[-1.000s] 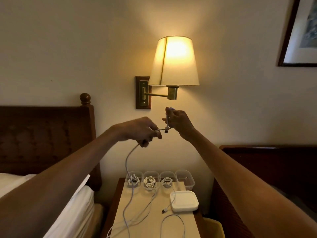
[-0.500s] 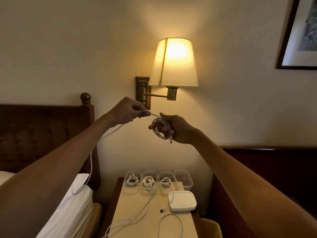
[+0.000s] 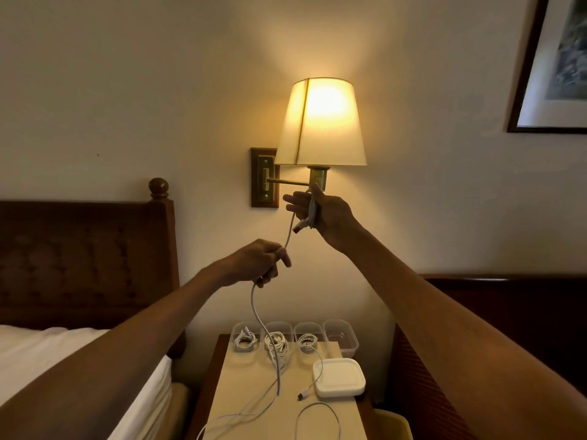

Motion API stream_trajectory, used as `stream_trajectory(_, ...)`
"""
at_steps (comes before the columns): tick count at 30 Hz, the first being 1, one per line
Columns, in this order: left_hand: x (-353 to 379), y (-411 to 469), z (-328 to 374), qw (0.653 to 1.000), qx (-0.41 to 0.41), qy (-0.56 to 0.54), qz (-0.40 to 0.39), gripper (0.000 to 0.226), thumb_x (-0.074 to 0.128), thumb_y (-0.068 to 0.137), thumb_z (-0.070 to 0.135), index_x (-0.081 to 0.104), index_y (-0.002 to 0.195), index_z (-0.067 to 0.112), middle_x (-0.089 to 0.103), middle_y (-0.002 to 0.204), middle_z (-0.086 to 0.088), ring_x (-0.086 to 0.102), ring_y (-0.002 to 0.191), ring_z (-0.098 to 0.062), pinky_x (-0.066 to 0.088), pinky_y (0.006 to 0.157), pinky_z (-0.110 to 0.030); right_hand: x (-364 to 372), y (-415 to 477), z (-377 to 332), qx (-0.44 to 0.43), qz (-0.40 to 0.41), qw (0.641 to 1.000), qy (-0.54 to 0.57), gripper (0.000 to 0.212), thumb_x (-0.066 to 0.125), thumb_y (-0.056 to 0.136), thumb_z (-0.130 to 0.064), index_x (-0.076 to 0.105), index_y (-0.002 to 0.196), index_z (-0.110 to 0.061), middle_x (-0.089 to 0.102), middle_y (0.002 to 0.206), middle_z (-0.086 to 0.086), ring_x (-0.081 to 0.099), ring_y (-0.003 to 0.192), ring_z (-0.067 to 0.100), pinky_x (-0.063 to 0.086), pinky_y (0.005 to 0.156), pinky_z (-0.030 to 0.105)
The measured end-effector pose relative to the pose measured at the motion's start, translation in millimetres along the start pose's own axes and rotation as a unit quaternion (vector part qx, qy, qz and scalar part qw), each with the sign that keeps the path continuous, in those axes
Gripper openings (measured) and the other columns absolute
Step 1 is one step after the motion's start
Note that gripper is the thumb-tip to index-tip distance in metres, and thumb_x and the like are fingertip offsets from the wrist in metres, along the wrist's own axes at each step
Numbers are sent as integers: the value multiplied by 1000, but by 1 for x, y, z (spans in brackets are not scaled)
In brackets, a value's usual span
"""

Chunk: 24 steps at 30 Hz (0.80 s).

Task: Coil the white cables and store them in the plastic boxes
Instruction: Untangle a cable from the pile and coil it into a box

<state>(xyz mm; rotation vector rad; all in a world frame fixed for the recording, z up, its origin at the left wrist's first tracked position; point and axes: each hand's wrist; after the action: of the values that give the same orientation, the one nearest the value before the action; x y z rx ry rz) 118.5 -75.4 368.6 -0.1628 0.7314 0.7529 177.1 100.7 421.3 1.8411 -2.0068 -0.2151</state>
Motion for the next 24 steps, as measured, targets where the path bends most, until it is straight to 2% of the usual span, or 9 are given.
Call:
stream_trajectory(5, 15, 0, 16, 1000, -1, 2, -27, 32, 34, 108, 20, 62, 110, 4, 54, 68, -9, 53, 54, -18, 50, 53, -29, 2, 2, 3, 28, 62, 985, 158, 40, 24, 107, -31, 54, 110, -5, 67, 117, 15, 71, 91, 20, 53, 81, 30)
stream_trajectory(8, 18, 1, 17, 999, -14, 32, -19, 31, 37, 107, 21, 65, 110, 6, 54, 69, -7, 49, 50, -14, 45, 50, -25, 4, 4, 5, 76, 75, 966, 236, 38, 25, 107, -33, 52, 112, -7, 61, 128, 21, 67, 97, 25, 53, 83, 29)
stream_trajectory(11, 18, 4, 15, 994, -6, 103, 34, 33, 39, 106, 18, 69, 110, 6, 61, 94, -7, 55, 69, -13, 44, 62, -23, 7, 4, 4, 96, 92, 959, 250, 25, 28, 107, -27, 44, 118, -11, 63, 122, 26, 67, 80, 24, 51, 55, 23)
stream_trajectory(13, 18, 3, 15, 989, -7, 144, 37, 33, 40, 106, 15, 71, 111, 5, 63, 113, -8, 57, 86, -16, 44, 75, -25, 10, 4, 5, 100, 100, 960, 241, 21, 29, 106, -19, 41, 122, -12, 65, 113, 28, 70, 78, 28, 49, 56, 22)
stream_trajectory(14, 18, 2, 16, 987, -13, 156, 21, 32, 40, 106, 14, 71, 112, 6, 64, 112, -6, 58, 82, -14, 45, 73, -25, 11, 5, 6, 99, 105, 962, 232, 17, 29, 107, -20, 43, 112, -12, 64, 115, 28, 71, 83, 31, 49, 60, 23)
stream_trajectory(16, 17, -1, 23, 987, -25, 157, -27, 30, 41, 106, 16, 70, 114, 11, 63, 91, -2, 50, 61, -10, 43, 57, -24, 14, 8, 10, 101, 119, 969, 194, 24, 33, 106, -29, 45, 99, -9, 58, 126, 29, 66, 105, 37, 54, 72, 29)
stream_trajectory(19, 6, -6, 42, 981, -30, 180, -68, 27, 44, 104, 16, 67, 119, 16, 55, 77, -2, 42, 55, -9, 36, 48, -20, 9, 9, 25, 85, 121, 989, -16, 35, 35, 105, -31, 48, 115, -1, 52, 126, 23, 58, 114, 35, 49, 91, 40)
stream_trajectory(21, -8, -8, 51, 974, -17, 212, -76, 25, 48, 103, 17, 67, 119, 14, 56, 78, -1, 44, 59, -10, 37, 50, -20, 5, 6, 35, 60, 87, 982, -160, 38, 34, 105, -30, 46, 122, 2, 51, 121, 15, 55, 109, 29, 46, 92, 38)
stream_trajectory(24, -31, -11, 61, 966, 28, 244, -83, 22, 55, 100, 23, 71, 112, 13, 63, 84, -7, 50, 67, -15, 42, 57, -25, 5, -1, 37, 70, 28, 969, -237, 33, 33, 106, -28, 47, 115, 1, 54, 109, 6, 55, 95, 21, 45, 76, 29)
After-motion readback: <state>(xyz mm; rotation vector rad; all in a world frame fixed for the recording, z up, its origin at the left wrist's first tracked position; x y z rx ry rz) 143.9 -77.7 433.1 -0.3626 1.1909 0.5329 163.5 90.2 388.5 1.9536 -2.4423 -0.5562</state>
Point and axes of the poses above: each hand's wrist, its own y-axis towards the middle knuckle, its own x-axis out of the palm, z = x × y
